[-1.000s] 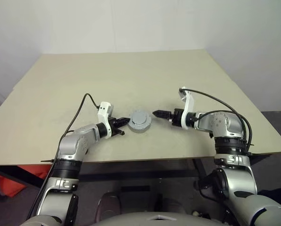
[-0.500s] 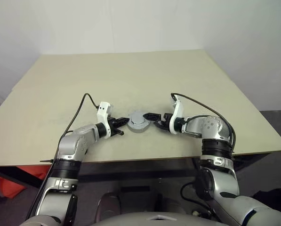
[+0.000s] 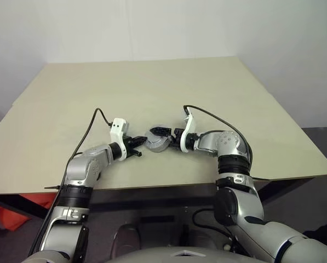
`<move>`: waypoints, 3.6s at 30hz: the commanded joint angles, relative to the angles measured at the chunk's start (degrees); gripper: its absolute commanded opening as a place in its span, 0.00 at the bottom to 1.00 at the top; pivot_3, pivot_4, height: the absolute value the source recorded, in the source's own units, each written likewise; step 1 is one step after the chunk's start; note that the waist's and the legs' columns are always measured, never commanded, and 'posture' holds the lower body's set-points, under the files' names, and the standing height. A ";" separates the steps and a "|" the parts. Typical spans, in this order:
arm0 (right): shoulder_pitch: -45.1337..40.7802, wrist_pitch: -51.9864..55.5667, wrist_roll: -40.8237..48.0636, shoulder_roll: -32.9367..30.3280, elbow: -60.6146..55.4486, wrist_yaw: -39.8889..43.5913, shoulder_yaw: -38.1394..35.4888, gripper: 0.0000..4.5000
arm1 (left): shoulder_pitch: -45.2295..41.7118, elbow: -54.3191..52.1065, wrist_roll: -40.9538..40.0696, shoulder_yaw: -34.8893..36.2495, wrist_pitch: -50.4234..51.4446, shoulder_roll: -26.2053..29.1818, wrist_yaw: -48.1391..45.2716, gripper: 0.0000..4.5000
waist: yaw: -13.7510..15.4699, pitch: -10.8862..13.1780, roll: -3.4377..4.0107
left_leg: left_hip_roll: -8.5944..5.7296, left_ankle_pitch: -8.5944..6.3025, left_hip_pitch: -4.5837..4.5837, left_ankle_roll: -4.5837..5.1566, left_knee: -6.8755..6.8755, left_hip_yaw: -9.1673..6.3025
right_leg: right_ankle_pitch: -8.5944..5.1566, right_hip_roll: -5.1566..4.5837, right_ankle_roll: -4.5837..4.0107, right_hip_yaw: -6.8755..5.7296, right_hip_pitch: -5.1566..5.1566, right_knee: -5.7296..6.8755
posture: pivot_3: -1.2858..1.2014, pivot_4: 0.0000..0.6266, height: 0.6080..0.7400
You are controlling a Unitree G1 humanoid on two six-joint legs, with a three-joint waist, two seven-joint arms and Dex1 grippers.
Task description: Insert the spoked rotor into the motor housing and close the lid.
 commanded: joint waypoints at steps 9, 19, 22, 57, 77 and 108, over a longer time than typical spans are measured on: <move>-2.69 -6.53 -0.44 -1.77 5.55 -1.84 3.16 0.50 | 0.17 0.05 0.49 -0.42 -0.04 0.54 0.49 0.00 | -0.03 -0.05 0.07 | -0.01 0.00 0.08 0.00 0.00 0.01 | 0.00 0.00 0.00 0.00 0.09 0.00 | 0.52 0.00 1.00; -4.68 -8.92 2.33 -1.67 9.88 -4.79 -1.05 0.50 | -1.15 1.26 -3.25 6.57 -1.14 -1.57 3.08 0.00 | -0.19 -0.05 0.06 | 0.00 0.04 0.08 -0.06 0.00 0.02 | 0.01 0.00 0.00 0.00 0.09 0.02 | 0.52 0.00 1.00; -6.46 -9.18 5.18 -1.19 12.05 -7.41 -5.13 0.50 | -2.09 1.61 -6.54 11.26 -0.81 -3.04 5.04 0.00 | -0.25 -0.05 0.06 | 0.02 0.04 0.05 -0.07 0.00 0.02 | 0.01 0.01 -0.01 0.00 0.04 0.03 | 0.52 0.00 1.00; -15.57 -4.37 23.80 4.54 9.01 -9.81 -11.22 0.49 | -1.33 0.73 -55.47 33.77 13.23 -13.45 22.59 0.65 | -0.02 0.11 -0.22 | 0.07 -0.15 -1.46 0.26 0.68 0.00 | 0.56 0.04 0.01 -0.07 -0.96 0.08 | 0.52 0.00 1.00; -12.45 -3.87 26.28 5.17 4.20 -10.27 -7.49 0.49 | -4.92 7.03 -59.40 27.89 13.48 -12.67 21.20 0.65 | 0.17 0.14 -0.32 | 0.07 -0.15 -1.48 0.26 0.95 -0.02 | 0.72 0.04 0.27 -0.02 -0.85 0.10 | 0.52 0.00 1.00; -11.12 -12.18 22.55 3.81 3.23 -8.59 -1.90 0.97 | -5.95 9.39 -54.40 26.31 10.85 -11.98 17.94 0.48 | 0.29 0.14 -0.33 | 0.07 -0.15 -1.49 0.26 1.06 -0.06 | 0.74 0.03 0.28 -0.02 -0.82 0.18 | 0.52 0.00 1.00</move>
